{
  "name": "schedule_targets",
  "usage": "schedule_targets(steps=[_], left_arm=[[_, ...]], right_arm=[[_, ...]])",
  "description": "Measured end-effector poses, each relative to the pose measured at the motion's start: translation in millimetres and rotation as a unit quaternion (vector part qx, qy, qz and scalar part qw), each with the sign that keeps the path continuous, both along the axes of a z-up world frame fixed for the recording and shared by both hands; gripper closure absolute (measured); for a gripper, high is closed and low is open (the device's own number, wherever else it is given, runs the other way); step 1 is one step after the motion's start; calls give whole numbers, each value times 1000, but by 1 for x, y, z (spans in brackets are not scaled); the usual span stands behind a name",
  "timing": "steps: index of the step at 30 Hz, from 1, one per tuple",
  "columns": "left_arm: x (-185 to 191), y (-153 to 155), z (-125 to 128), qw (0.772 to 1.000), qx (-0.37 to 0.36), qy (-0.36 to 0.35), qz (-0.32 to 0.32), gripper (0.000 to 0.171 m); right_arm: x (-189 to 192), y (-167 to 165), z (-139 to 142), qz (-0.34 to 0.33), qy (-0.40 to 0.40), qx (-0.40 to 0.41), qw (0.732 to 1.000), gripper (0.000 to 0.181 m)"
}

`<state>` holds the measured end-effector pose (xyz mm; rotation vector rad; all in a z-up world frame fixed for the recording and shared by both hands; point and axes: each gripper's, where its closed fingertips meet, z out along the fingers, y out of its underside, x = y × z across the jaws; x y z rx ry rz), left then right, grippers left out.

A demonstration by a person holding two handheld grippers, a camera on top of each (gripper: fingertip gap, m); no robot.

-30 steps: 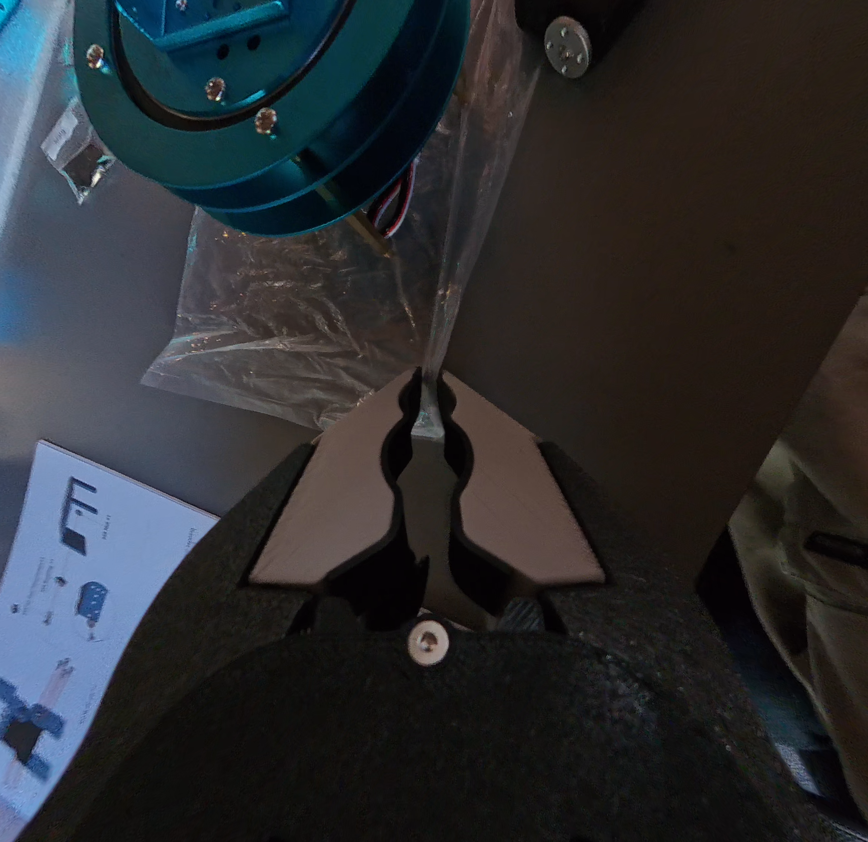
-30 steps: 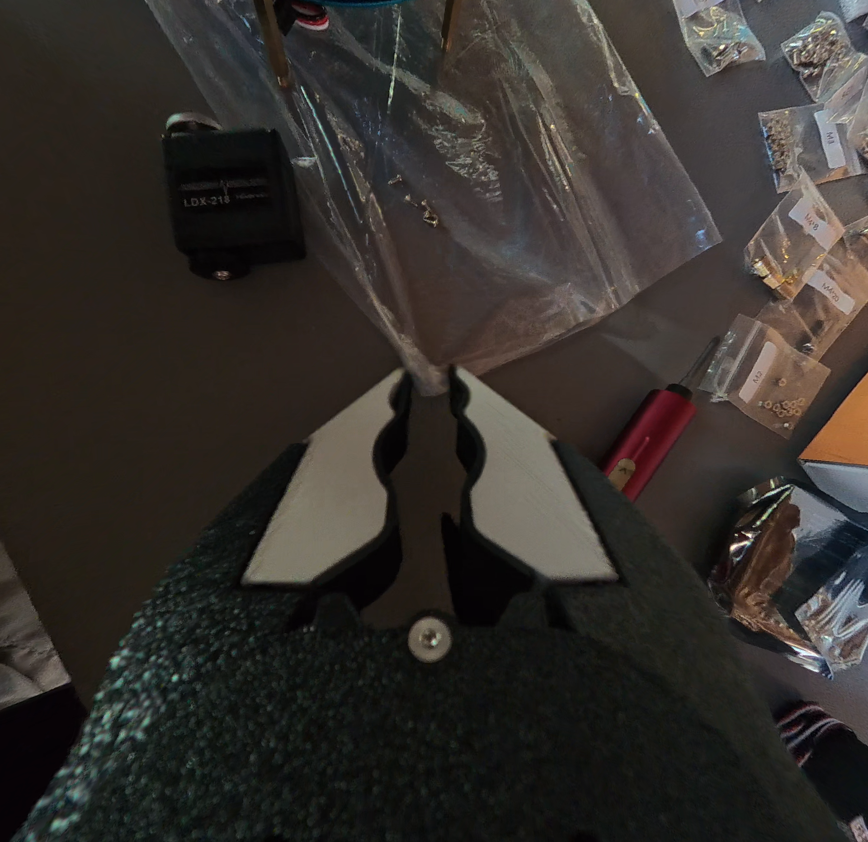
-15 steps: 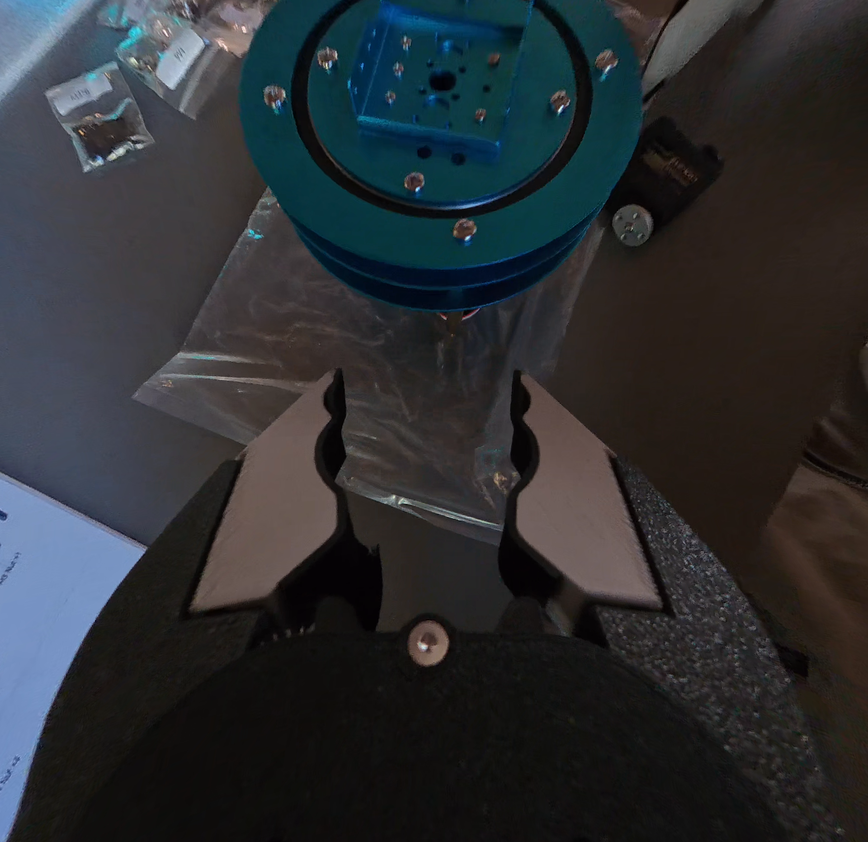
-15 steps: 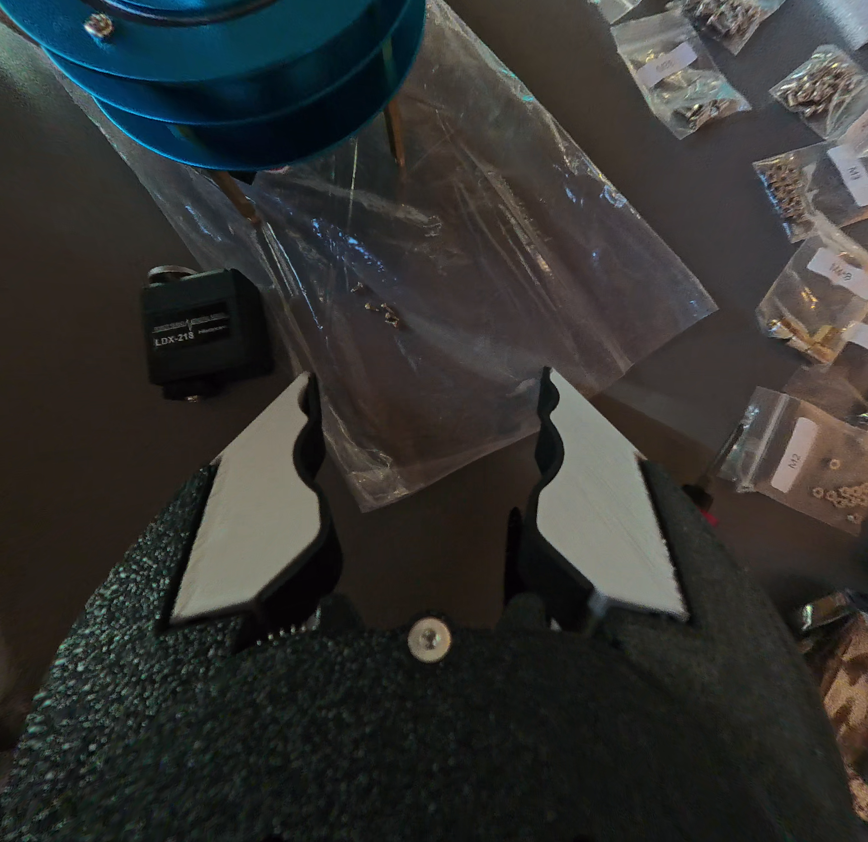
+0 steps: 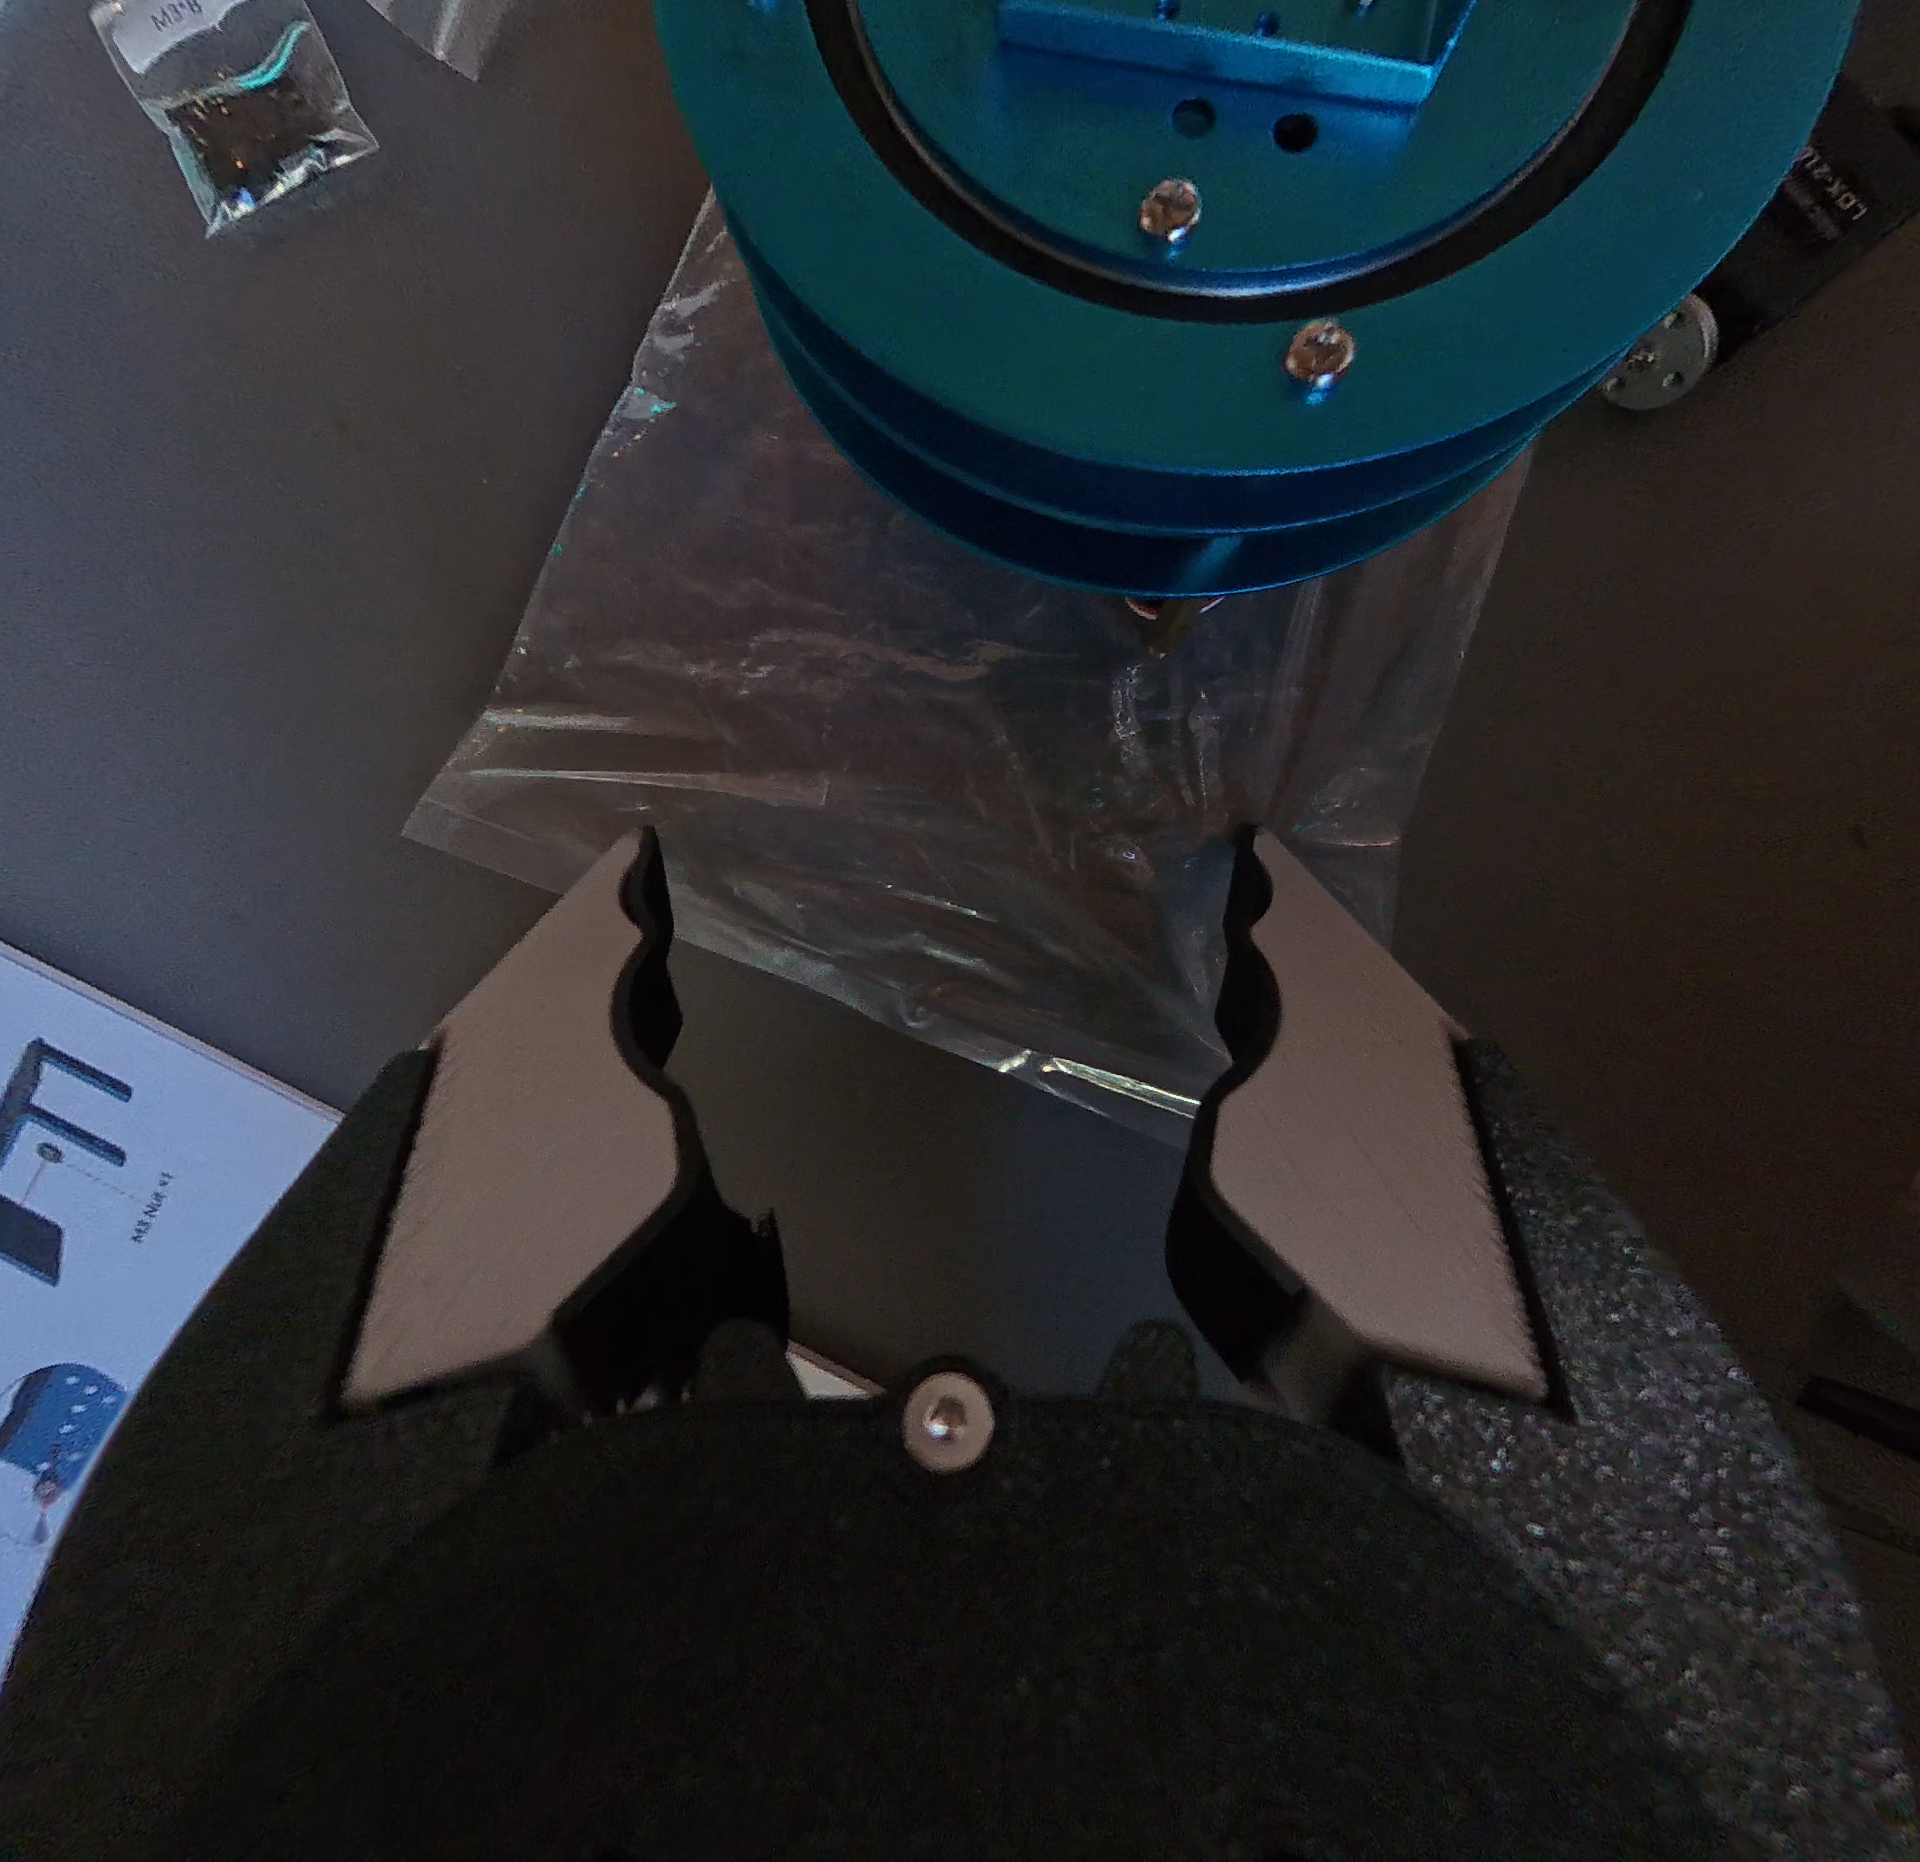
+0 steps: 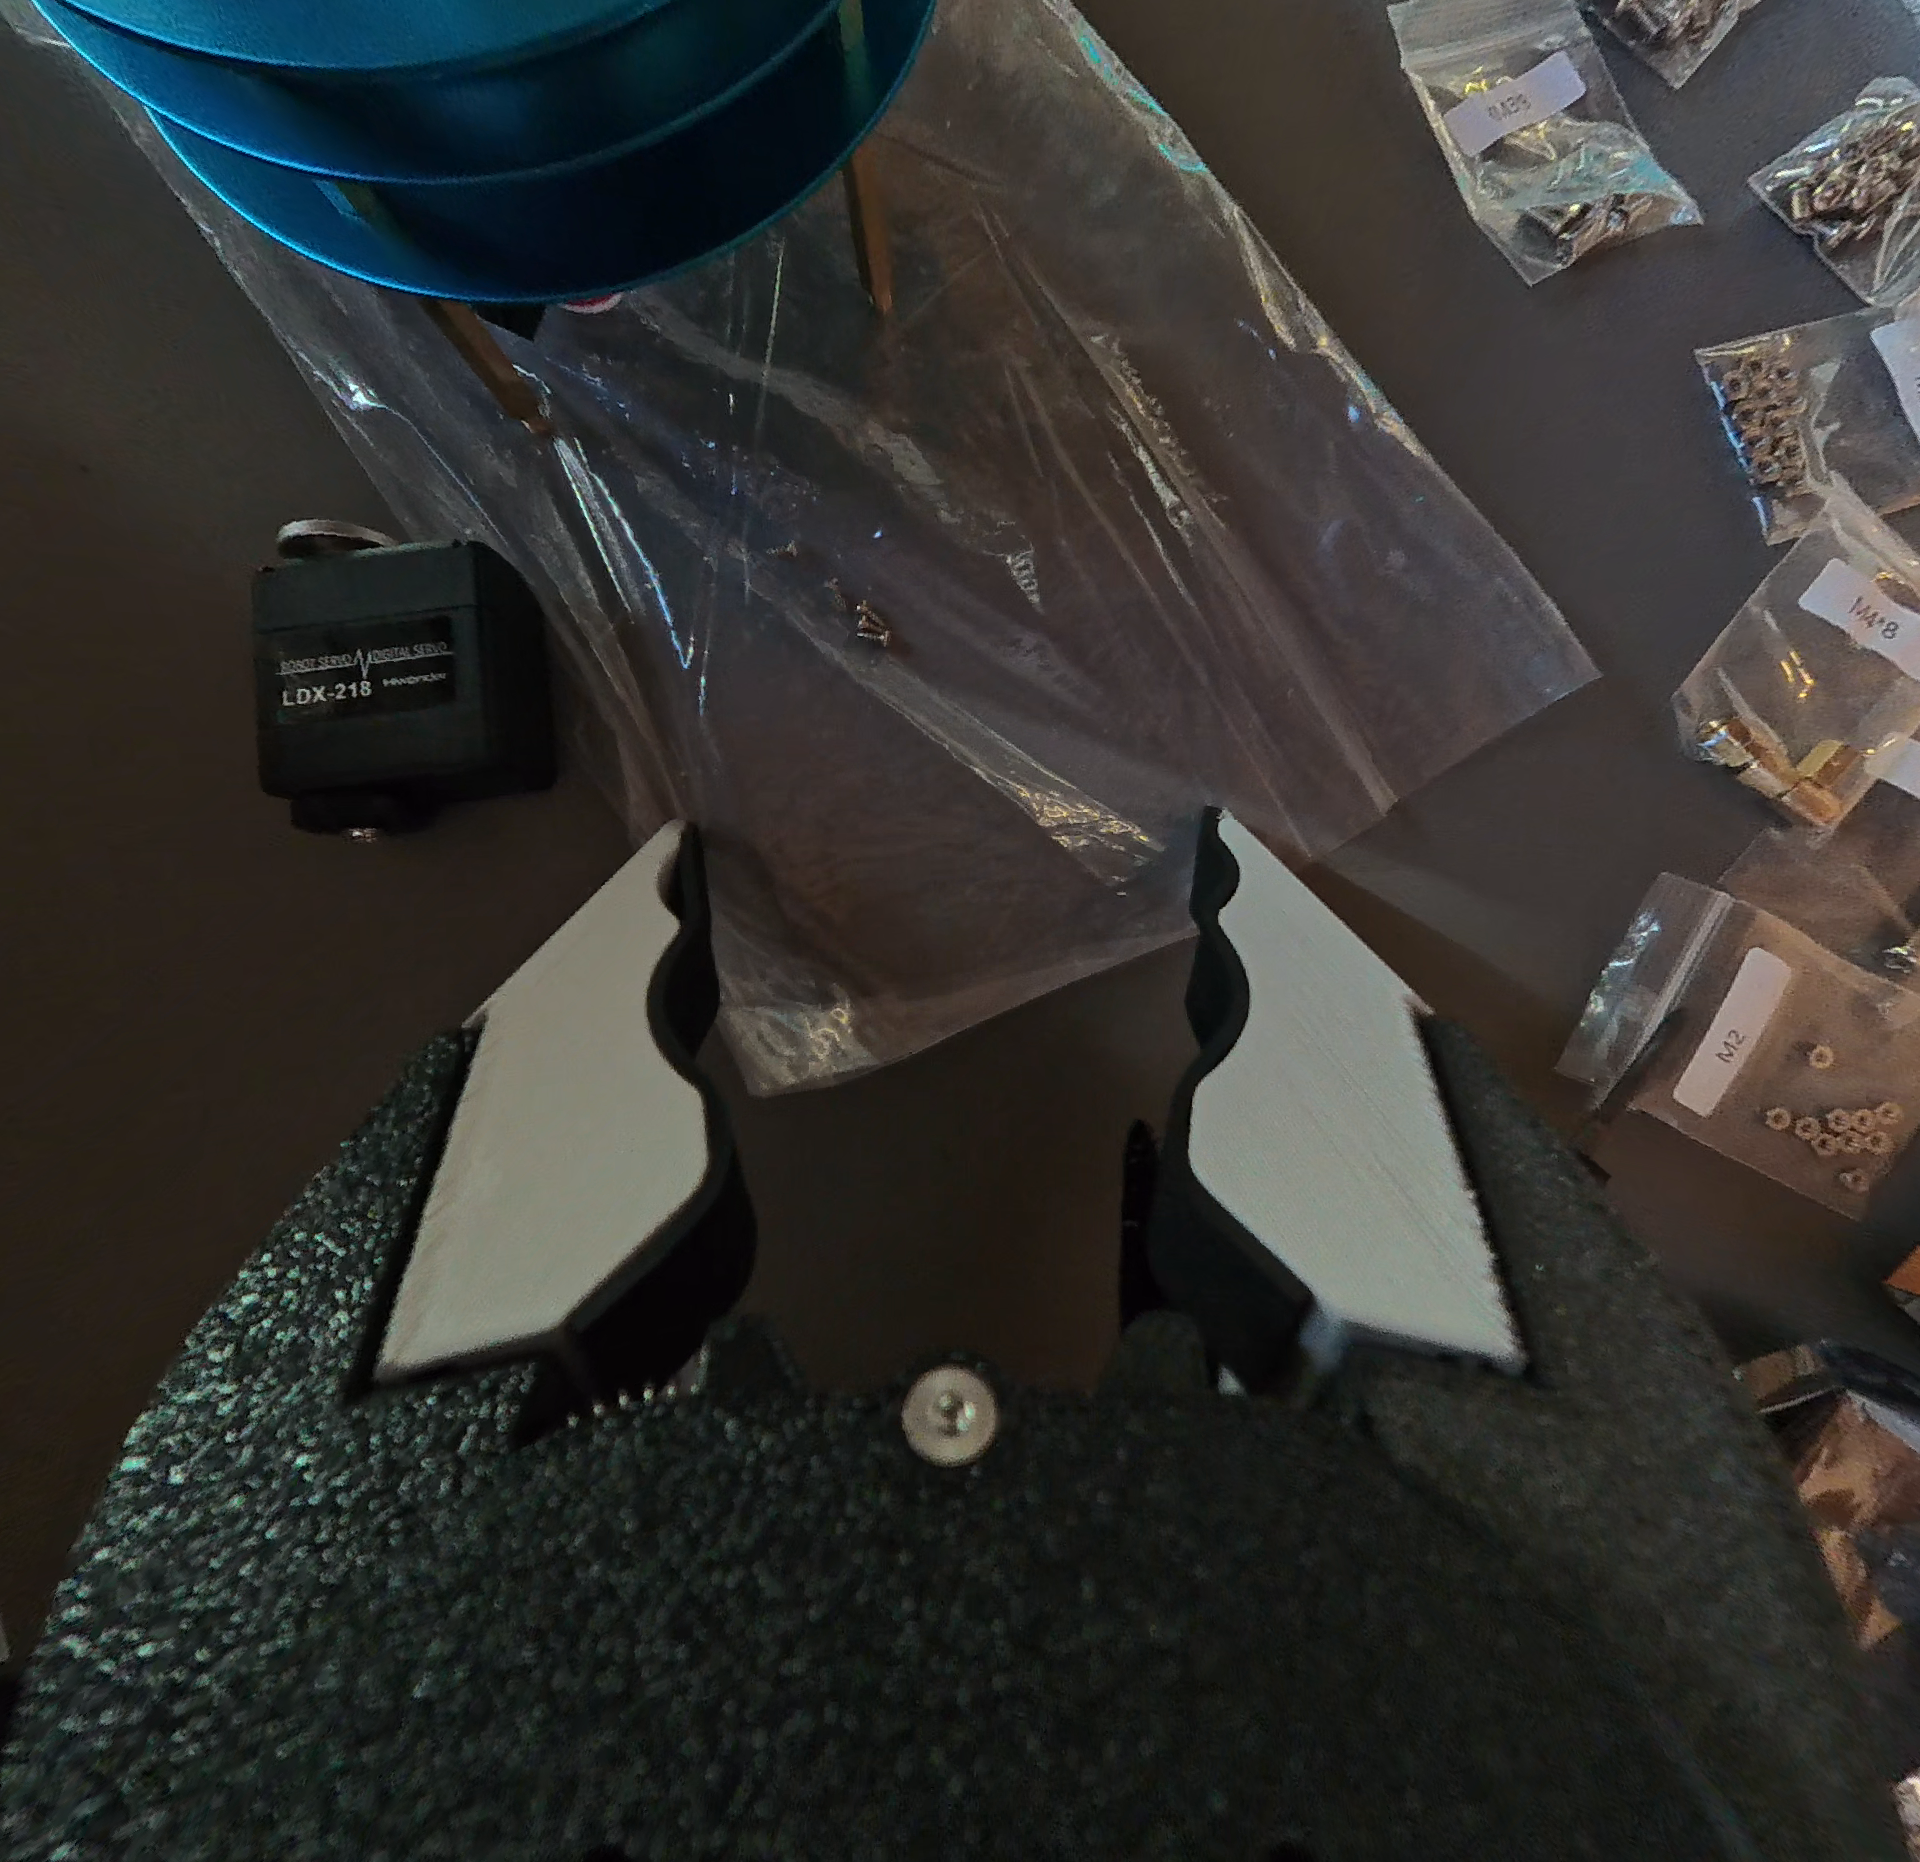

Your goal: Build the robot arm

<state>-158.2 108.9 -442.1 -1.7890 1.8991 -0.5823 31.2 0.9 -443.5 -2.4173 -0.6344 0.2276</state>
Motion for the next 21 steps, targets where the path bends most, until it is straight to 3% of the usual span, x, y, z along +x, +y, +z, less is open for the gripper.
schedule_targets(steps=[4,8,10,13,17,21], left_arm=[[3,-1,10,999,34,-27,8,72],[5,-13,48,990,18,-137,38,75],[2,-26,73,977,3,-206,49,82],[-4,-45,97,958,-18,-279,65,93],[-2,-74,111,945,-43,-319,51,111],[11,-96,109,951,-41,-306,25,116]], right_arm=[[3,0,9,-28,-12,23,999,84],[-2,-27,61,-76,21,112,991,90],[13,-59,80,-123,11,142,982,103],[69,-131,87,-239,-22,148,959,123],[143,-231,65,-377,-36,114,919,145],[178,-270,43,-414,-16,93,905,145]])
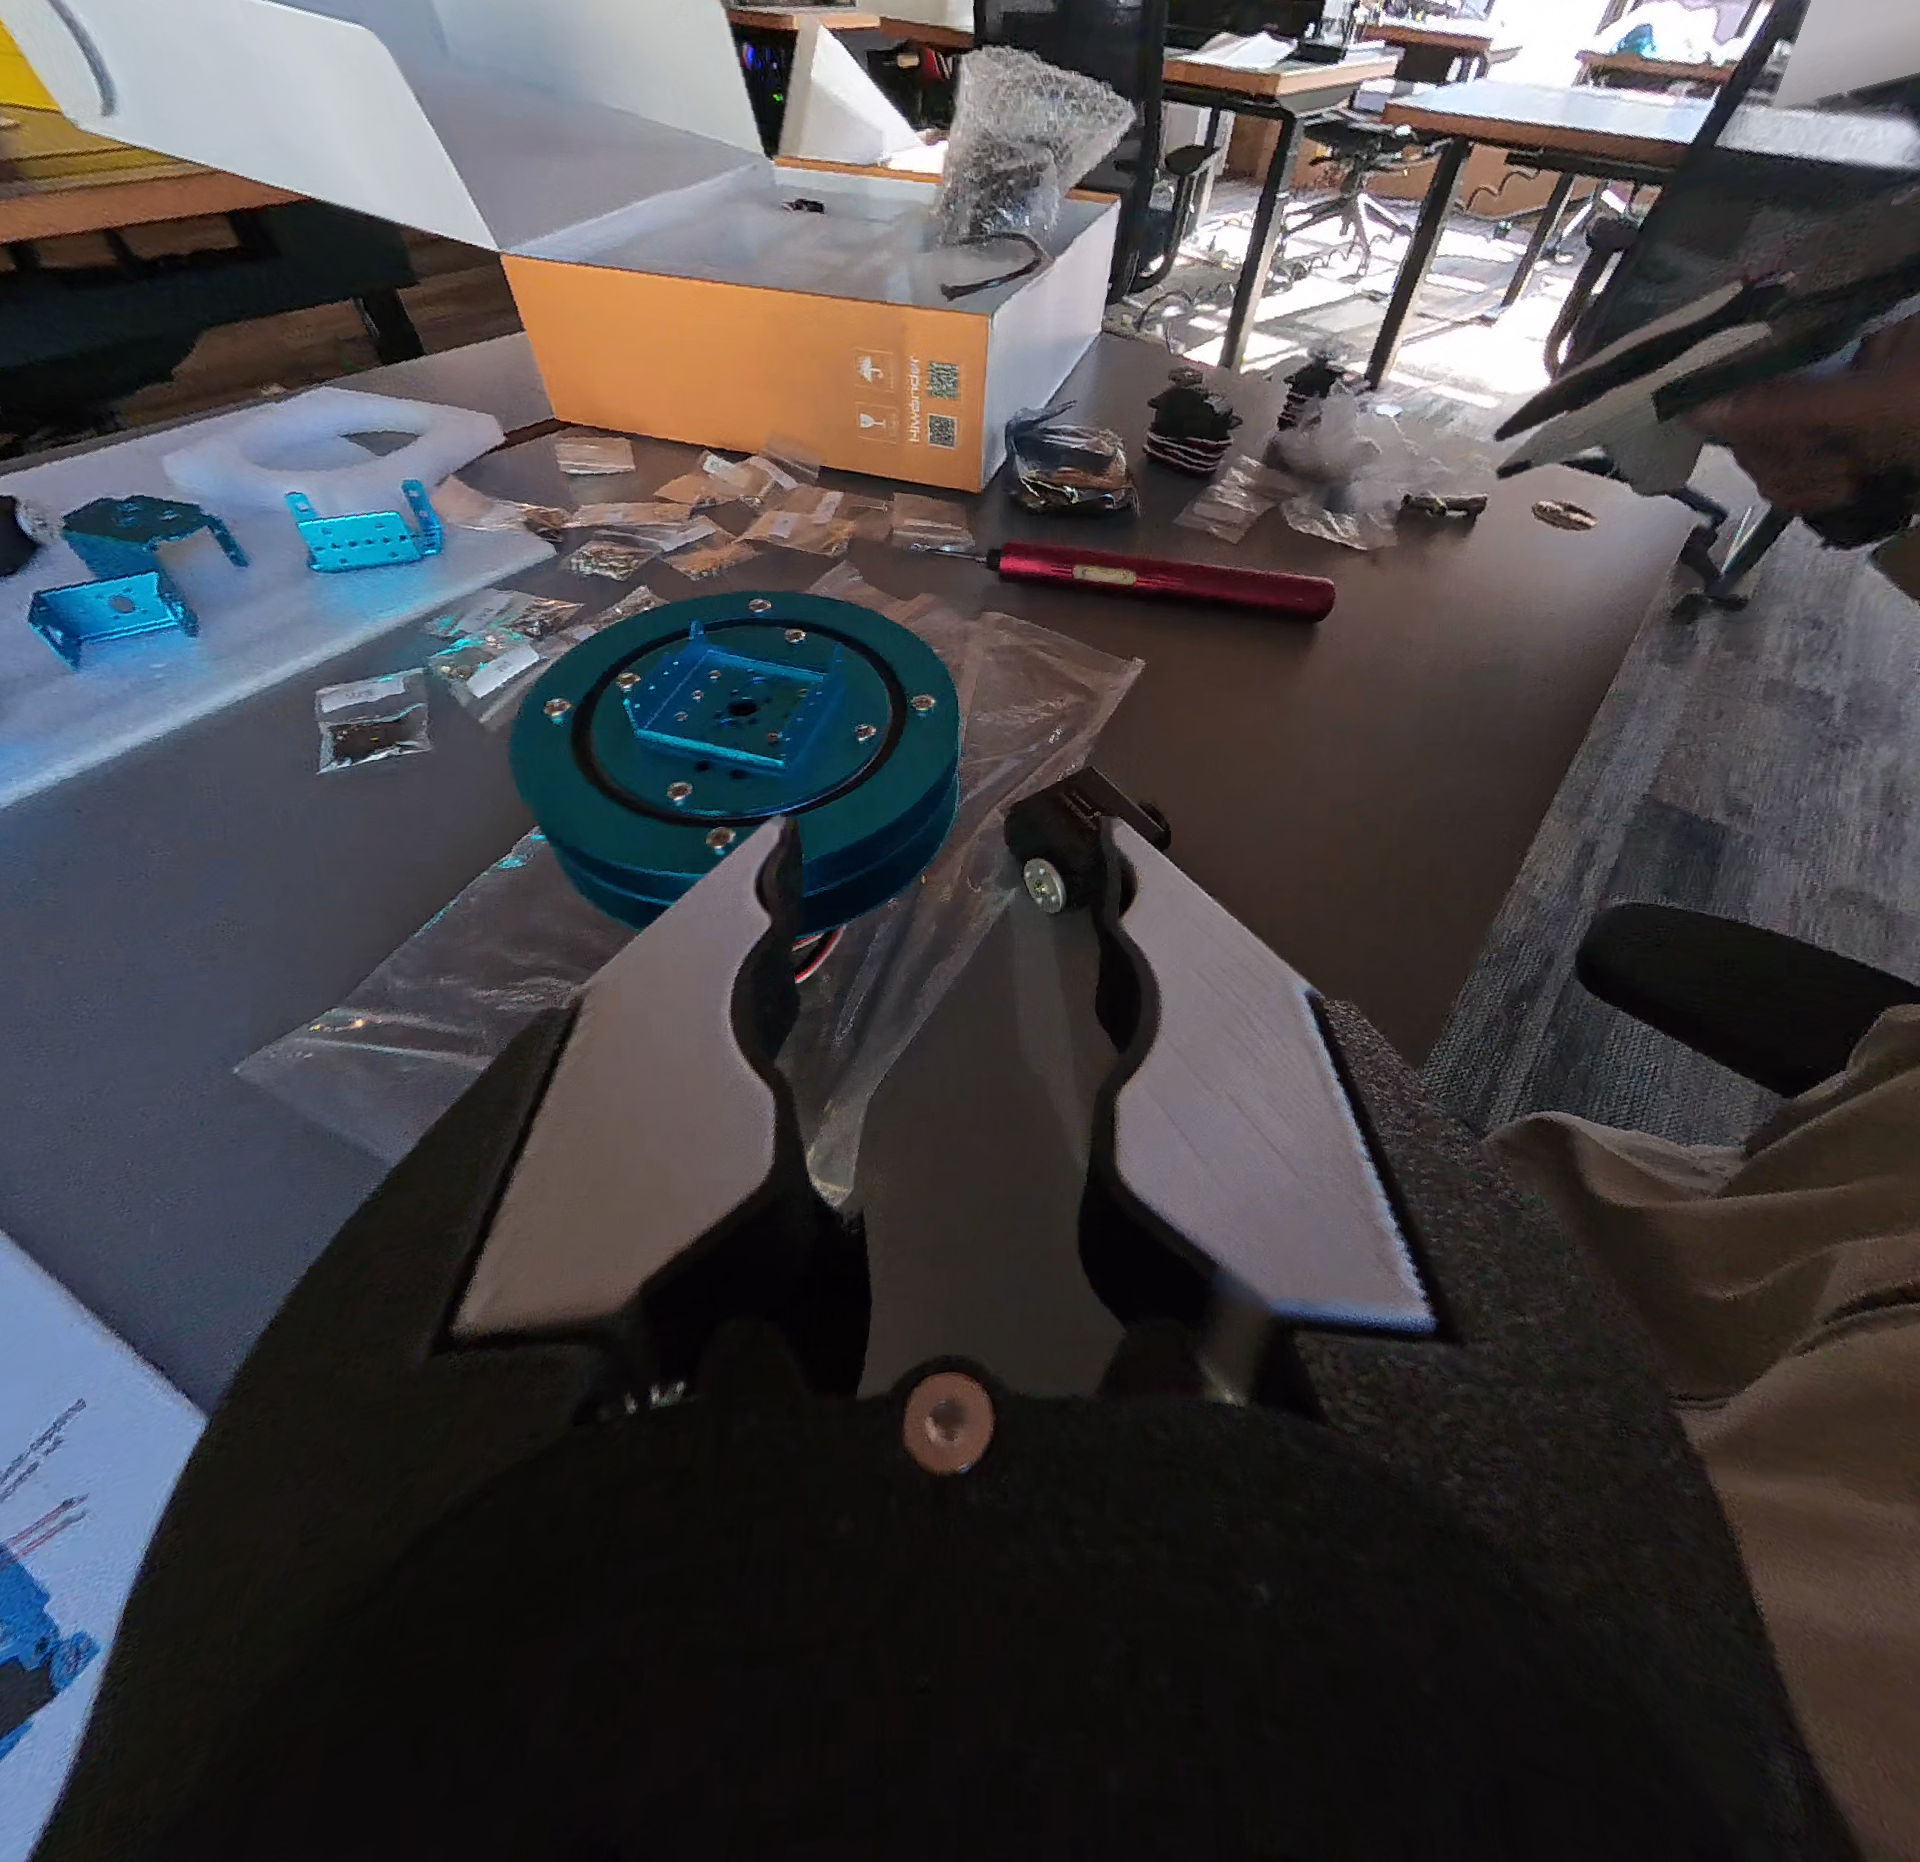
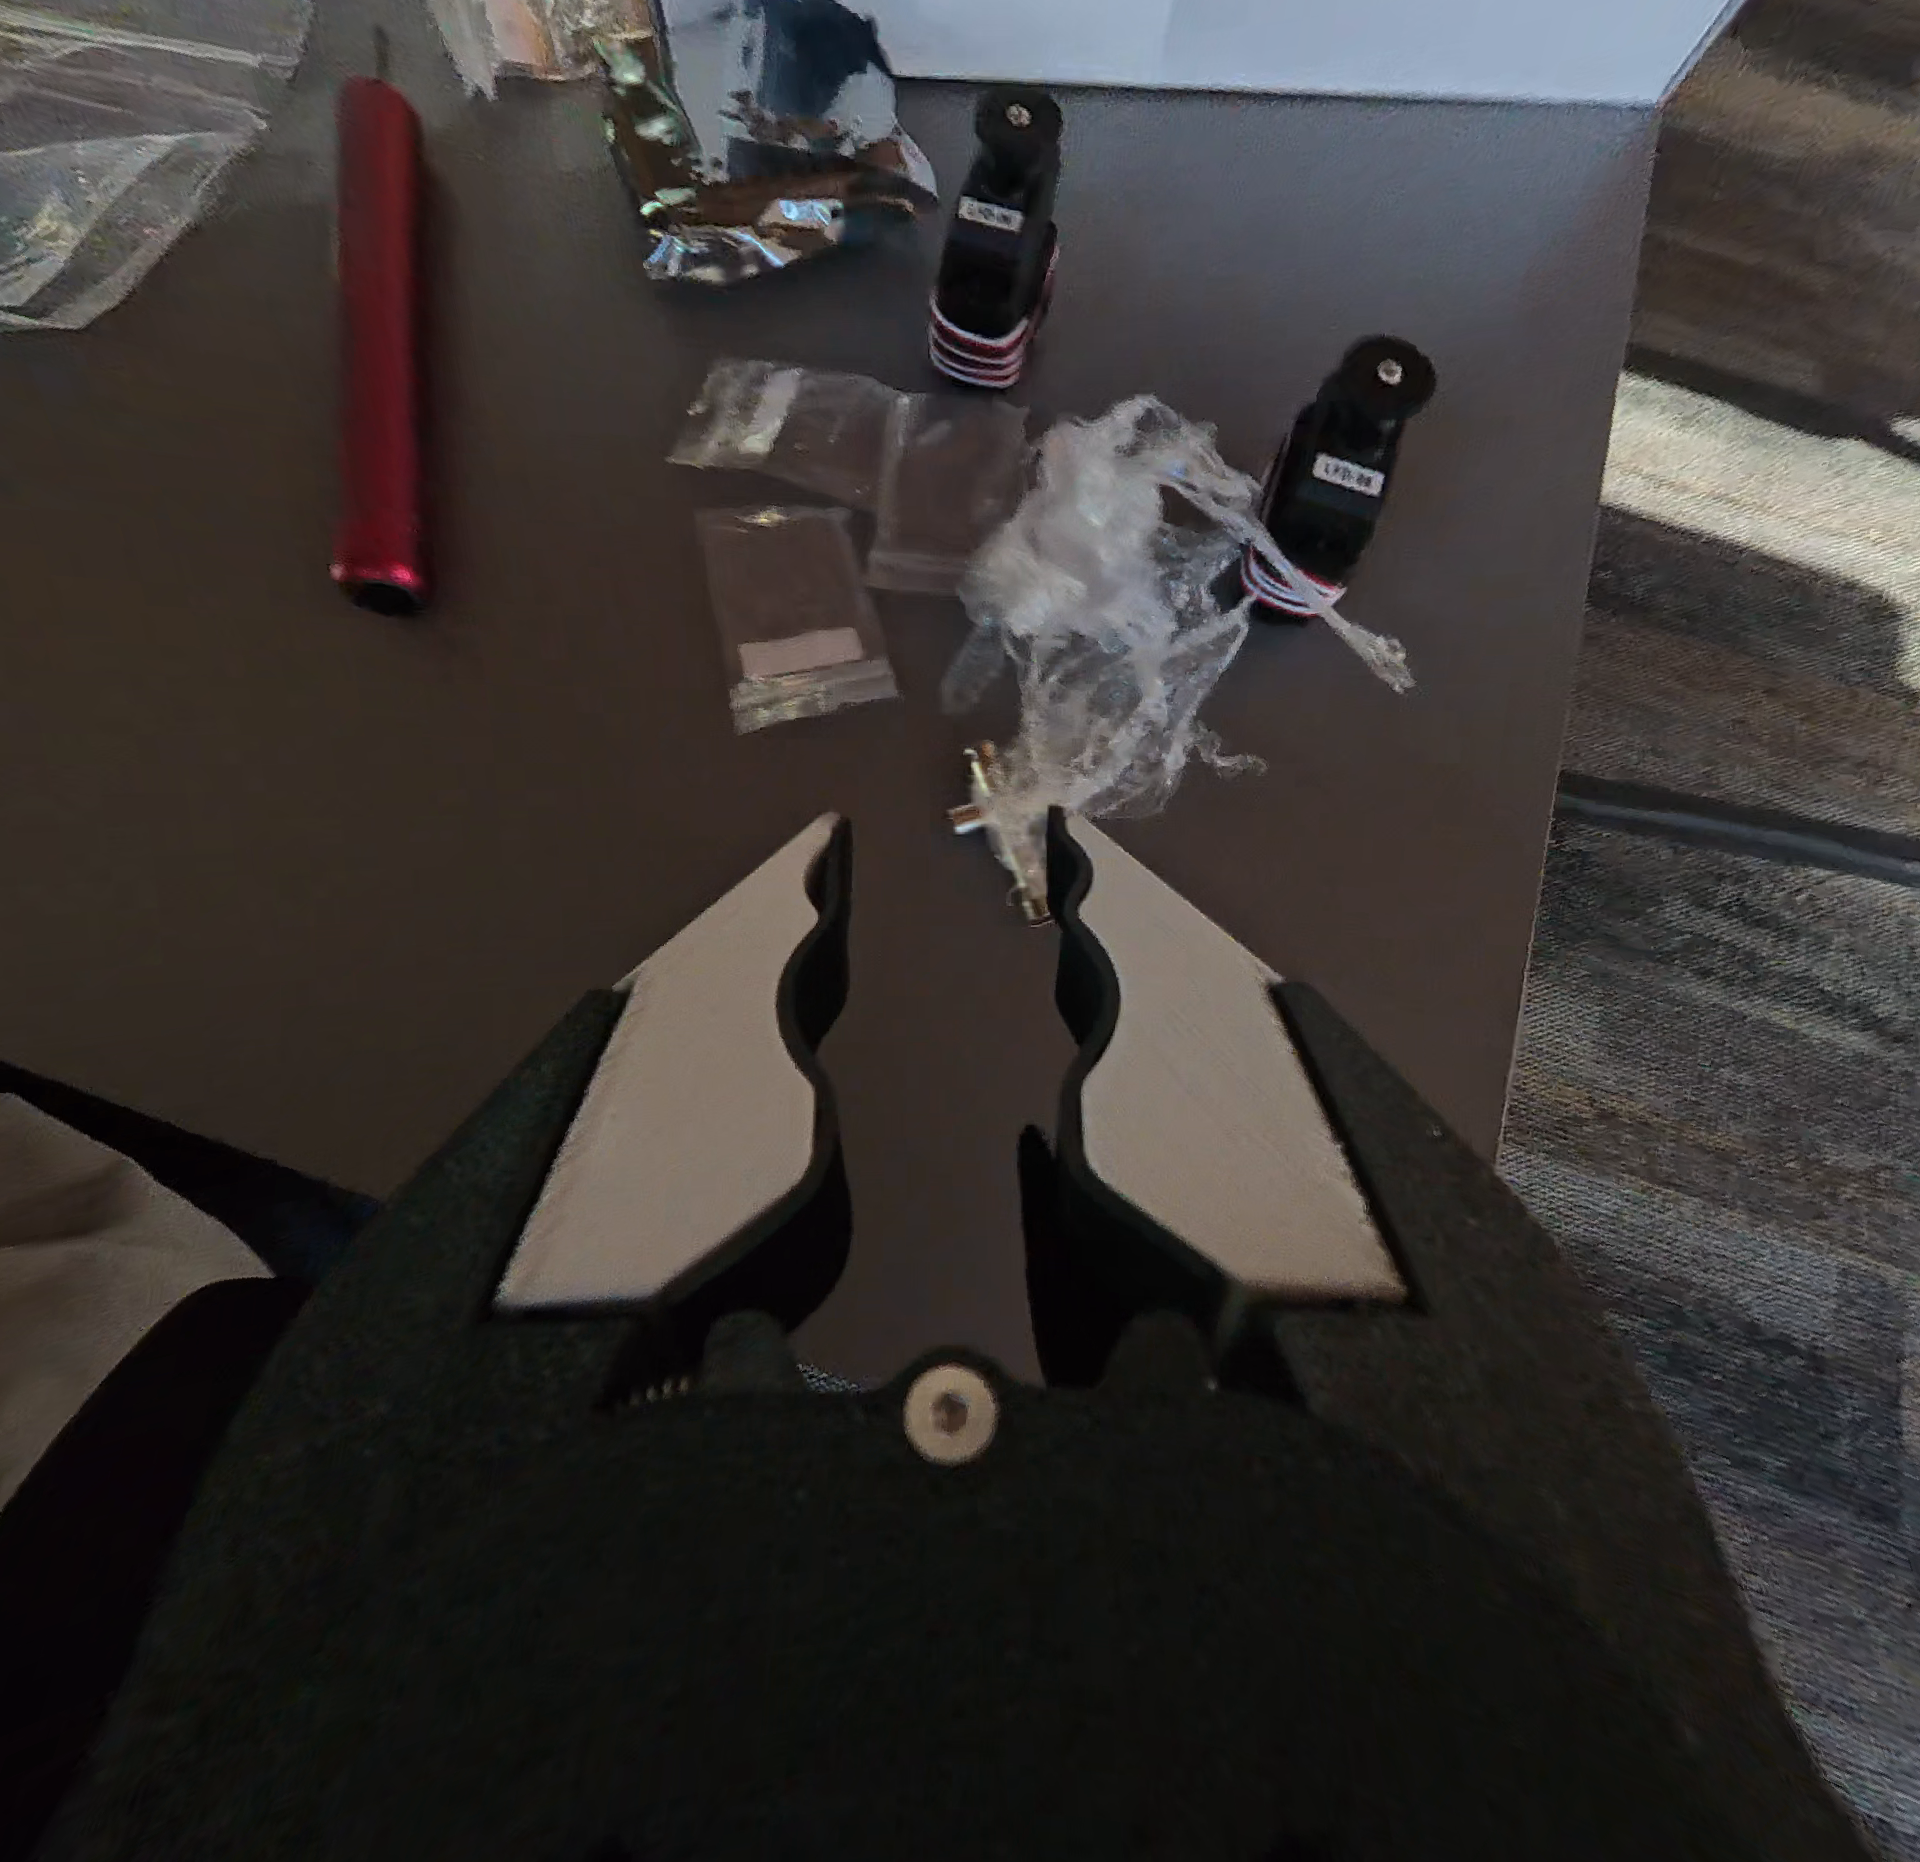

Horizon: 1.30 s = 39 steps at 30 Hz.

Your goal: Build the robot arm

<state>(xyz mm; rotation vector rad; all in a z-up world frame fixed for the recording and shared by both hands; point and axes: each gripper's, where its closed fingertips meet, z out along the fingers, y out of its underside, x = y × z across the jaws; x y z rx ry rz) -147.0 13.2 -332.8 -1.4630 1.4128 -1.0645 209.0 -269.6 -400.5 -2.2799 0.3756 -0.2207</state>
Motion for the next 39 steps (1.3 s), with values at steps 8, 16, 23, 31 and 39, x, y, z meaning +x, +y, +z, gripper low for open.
schedule_targets(steps=[8,16,23,31,39], left_arm=[[32,-33,-1,1000,14,22,-14,122],[50,-50,-7,997,37,53,-34,122],[50,-53,-13,997,25,60,-43,122],[48,-56,-12,997,20,50,-56,122],[57,-80,-16,994,-26,41,-98,123]], right_arm=[[27,20,-14,30,3,-26,999,144],[-6,59,-23,134,34,-63,988,144],[-11,57,-38,130,45,-90,986,133],[-29,46,-29,123,40,-89,988,165],[-58,49,-16,123,27,-50,991,181]])
